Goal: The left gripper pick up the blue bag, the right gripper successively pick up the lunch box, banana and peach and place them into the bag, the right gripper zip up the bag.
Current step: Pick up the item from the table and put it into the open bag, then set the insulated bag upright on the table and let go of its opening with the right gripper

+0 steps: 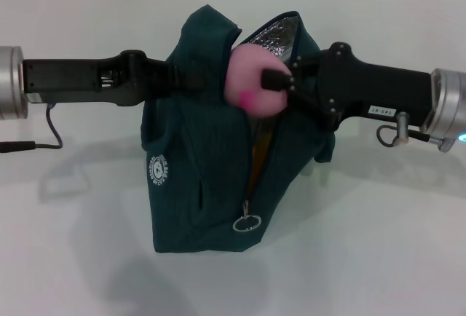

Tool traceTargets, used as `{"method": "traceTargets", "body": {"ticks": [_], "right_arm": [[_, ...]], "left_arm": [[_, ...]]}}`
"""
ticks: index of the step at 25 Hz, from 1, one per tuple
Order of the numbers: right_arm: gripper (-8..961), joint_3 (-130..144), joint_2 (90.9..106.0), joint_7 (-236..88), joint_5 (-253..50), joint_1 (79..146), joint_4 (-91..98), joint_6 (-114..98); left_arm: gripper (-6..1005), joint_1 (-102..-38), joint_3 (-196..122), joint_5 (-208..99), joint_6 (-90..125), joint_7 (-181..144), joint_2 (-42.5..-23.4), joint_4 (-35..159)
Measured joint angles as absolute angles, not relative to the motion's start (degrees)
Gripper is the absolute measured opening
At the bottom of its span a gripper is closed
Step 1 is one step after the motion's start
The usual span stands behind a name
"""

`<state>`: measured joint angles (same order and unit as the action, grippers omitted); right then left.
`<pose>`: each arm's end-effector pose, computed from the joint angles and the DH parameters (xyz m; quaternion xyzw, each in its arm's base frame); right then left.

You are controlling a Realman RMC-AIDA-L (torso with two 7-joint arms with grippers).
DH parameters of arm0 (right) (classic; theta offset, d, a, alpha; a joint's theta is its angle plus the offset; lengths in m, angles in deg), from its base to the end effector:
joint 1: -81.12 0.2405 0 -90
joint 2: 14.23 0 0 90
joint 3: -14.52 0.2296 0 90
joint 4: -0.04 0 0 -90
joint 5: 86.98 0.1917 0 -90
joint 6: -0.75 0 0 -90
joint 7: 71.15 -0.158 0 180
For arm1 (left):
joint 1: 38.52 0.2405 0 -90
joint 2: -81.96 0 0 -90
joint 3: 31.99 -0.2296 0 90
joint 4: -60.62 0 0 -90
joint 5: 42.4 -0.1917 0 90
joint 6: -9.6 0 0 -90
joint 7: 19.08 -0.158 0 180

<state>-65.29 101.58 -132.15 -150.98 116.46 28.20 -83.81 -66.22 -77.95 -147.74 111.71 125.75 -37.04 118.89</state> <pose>0.1345 0.3170 -0.0247 -0.9125 0.0530 0.3952 0.0908 -0.1711 0.2989 0.0472 0.7872 0.5467 0.2803 0.0532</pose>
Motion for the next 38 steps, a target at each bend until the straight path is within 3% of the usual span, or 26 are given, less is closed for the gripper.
{"method": "traceTargets", "body": {"ticks": [24, 34, 38], "right_arm": [[57, -68.69, 101.65, -131.50, -151.09, 116.42, 28.76, -80.27], [461, -68.18, 101.58, -131.44, -150.28, 116.13, 28.54, -79.36], [539, -67.23, 101.51, -131.01, -149.91, 114.99, 28.81, -79.58]], "left_arm": [[41, -66.11, -77.34, -147.60, 111.63, 125.80, -37.04, 119.42], [41, -66.11, -77.34, -147.61, 111.56, 125.64, -37.04, 119.43], [41, -66.11, -77.34, -147.69, 111.54, 125.57, -37.05, 119.33]]}}
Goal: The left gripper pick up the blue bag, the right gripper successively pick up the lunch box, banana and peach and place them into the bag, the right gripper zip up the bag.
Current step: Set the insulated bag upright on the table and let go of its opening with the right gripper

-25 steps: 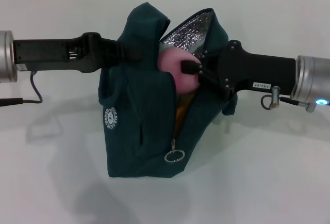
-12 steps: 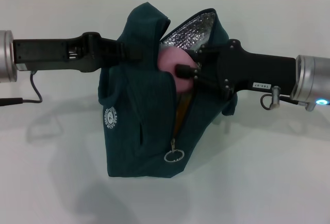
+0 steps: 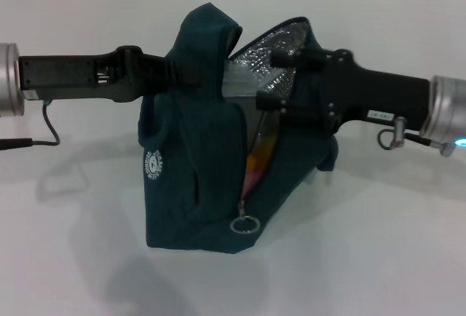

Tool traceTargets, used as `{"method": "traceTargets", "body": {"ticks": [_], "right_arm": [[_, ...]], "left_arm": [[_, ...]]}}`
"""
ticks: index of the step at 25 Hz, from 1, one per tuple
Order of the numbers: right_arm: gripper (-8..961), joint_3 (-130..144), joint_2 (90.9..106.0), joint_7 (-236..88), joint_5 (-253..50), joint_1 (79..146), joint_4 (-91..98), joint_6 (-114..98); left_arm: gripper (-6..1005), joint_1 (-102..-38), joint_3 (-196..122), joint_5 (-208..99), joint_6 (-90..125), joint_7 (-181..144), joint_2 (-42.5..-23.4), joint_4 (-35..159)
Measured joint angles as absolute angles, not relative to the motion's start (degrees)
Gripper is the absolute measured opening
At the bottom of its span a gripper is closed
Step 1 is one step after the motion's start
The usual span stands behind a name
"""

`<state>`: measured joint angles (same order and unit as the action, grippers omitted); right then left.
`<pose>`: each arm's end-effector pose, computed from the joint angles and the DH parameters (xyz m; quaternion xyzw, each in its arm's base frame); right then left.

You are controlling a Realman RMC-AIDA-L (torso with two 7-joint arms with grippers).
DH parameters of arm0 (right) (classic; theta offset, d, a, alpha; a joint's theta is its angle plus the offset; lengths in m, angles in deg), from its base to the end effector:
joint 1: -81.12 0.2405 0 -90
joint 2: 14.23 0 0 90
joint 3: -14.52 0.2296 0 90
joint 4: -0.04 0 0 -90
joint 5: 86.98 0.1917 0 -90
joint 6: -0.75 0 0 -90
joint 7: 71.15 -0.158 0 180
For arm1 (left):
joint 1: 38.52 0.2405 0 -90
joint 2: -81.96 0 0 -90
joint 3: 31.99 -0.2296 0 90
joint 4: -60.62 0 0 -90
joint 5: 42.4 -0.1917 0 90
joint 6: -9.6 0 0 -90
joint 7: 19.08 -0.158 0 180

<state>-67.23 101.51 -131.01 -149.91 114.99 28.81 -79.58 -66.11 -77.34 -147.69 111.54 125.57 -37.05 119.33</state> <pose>0.1451 0.3206 -0.0295 -0.9174 0.0638 0.3744 0.1189 -0.1717 0.3000 0.0499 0.7873 0.5446 0.2852 0.0463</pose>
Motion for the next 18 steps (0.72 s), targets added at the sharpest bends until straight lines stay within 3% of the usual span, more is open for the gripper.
{"method": "traceTargets", "body": {"ticks": [13, 18], "right_arm": [[768, -53.34, 100.70, -128.31, -150.23, 110.50, 26.73, -80.48], [770, -53.63, 100.33, -128.29, -150.57, 109.19, 26.56, -72.26]], "left_arm": [[41, -65.84, -77.34, -147.67, 111.44, 125.50, -37.04, 119.31], [41, -65.76, -77.34, -147.65, 111.49, 125.50, -37.04, 119.38]]}}
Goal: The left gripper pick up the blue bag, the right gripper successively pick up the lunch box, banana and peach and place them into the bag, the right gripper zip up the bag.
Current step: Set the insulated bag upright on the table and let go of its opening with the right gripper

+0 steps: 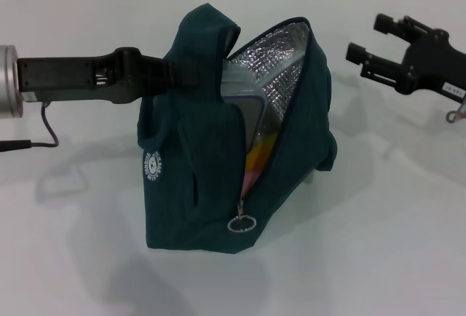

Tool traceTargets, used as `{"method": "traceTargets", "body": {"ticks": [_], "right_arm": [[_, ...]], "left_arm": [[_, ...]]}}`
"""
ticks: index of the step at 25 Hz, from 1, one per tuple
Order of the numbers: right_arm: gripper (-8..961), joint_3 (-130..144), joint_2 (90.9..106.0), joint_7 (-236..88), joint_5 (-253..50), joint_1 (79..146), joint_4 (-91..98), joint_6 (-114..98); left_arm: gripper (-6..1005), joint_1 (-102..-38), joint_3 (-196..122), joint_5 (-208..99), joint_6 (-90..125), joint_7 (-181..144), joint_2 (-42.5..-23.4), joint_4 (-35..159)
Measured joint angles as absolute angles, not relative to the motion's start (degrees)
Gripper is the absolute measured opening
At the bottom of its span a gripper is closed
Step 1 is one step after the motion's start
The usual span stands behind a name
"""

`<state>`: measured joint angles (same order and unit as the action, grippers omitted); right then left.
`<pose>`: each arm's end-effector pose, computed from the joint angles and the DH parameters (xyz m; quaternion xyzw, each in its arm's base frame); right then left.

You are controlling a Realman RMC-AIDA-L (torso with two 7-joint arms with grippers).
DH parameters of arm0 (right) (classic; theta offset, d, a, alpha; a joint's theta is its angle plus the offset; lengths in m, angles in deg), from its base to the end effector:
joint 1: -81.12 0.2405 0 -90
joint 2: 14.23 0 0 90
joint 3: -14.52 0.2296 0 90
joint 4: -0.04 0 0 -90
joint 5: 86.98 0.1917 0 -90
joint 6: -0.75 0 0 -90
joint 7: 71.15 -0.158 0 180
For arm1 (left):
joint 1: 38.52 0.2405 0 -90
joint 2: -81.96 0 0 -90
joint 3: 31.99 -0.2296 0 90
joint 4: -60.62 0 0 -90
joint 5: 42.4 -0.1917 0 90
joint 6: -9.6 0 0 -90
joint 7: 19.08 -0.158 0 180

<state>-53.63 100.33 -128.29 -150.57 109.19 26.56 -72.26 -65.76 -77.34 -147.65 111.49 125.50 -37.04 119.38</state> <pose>0.2113 0.3447 0.0111 -0.8758 0.1515 0.3567 0.2878 -0.1734 0.2992 0.0502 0.7861 0.5462 0.2858 0.0446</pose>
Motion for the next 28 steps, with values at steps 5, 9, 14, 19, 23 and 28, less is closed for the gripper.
{"method": "traceTargets", "body": {"ticks": [5, 9, 14, 19, 23, 28], "right_arm": [[769, -53.71, 100.56, -128.27, -153.87, 109.13, 25.72, -68.65], [769, -53.77, 100.81, -128.20, -155.30, 109.41, 25.31, -67.90], [769, -53.91, 100.98, -128.19, -156.22, 110.07, 25.21, -67.55], [768, -54.70, 101.08, -128.18, -156.65, 110.85, 24.81, -67.46], [768, -54.78, 101.15, -128.04, -157.07, 112.17, 23.77, -67.23], [767, -54.93, 101.30, -127.79, -157.10, 112.93, 23.60, -66.54]], "left_arm": [[41, -65.76, -77.34, -147.65, 111.55, 125.50, -37.05, 119.20], [41, -65.76, -77.34, -147.64, 111.55, 125.50, -37.04, 119.17], [41, -65.76, -77.34, -147.64, 111.55, 125.50, -37.04, 119.15], [41, -65.76, -77.34, -147.64, 111.55, 125.49, -37.11, 119.15], [41, -65.78, -77.34, -147.64, 111.55, 125.49, -37.12, 119.13], [41, -65.94, -77.34, -147.66, 111.55, 125.49, -37.06, 119.07]]}}
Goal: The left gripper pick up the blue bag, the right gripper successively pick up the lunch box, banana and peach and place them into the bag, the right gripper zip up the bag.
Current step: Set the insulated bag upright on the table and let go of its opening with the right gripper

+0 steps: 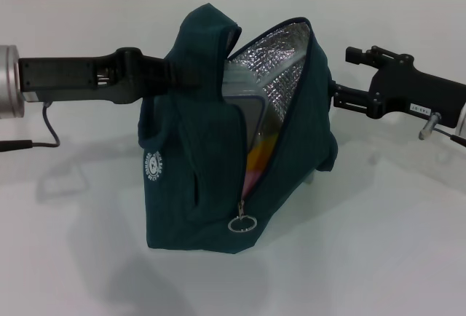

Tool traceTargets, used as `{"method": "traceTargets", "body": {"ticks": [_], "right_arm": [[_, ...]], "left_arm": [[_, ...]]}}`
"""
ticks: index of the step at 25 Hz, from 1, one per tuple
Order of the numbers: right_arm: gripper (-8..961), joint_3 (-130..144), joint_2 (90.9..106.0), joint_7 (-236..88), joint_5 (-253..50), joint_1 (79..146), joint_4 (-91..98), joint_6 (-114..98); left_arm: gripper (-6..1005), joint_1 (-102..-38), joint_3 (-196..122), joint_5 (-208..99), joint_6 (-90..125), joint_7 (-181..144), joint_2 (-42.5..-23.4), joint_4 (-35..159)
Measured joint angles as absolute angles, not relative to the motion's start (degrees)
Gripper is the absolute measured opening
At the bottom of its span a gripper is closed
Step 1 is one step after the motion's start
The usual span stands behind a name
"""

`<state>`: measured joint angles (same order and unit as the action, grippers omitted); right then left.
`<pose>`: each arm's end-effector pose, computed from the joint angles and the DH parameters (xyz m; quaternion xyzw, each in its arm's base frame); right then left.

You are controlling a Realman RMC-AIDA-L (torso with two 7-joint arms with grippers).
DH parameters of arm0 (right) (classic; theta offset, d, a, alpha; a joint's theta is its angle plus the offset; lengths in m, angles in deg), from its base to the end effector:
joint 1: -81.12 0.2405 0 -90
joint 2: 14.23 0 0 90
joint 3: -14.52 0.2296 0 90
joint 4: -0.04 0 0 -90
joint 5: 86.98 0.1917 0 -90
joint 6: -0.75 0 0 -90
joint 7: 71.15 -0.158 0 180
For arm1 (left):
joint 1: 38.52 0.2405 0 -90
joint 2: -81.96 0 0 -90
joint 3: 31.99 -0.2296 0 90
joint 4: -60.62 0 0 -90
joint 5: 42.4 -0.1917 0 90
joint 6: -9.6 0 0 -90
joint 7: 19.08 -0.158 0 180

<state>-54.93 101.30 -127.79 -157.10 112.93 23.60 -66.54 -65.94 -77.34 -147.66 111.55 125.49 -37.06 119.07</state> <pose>0.2127 0.3499 -0.0192 -0.9073 0.1505 0.2889 0.2661 -0.1729 0.2993 0.0494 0.7857 0.5466 0.2857 0.0472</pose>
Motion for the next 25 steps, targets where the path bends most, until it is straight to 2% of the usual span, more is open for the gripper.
{"method": "traceTargets", "body": {"ticks": [5, 10, 21, 25], "right_arm": [[767, -55.22, 101.49, -127.68, -157.12, 113.19, 23.59, -65.26], [568, -56.13, 101.56, -127.08, -157.12, 113.71, 23.71, -64.92], [326, -57.44, 101.71, -124.25, -156.97, 113.89, 23.87, -65.15], [184, -57.46, 101.70, -124.23, -156.78, 113.90, 24.08, -65.21]], "left_arm": [[41, -66.06, -77.34, -147.69, 111.47, 125.50, -37.04, 119.07], [41, -66.15, -77.34, -147.83, 111.28, 125.50, -37.04, 119.07], [41, -66.08, -77.34, -147.87, 111.26, 125.50, -37.04, 119.07], [41, -66.12, -77.34, -147.95, 111.21, 125.50, -37.04, 119.00]]}}
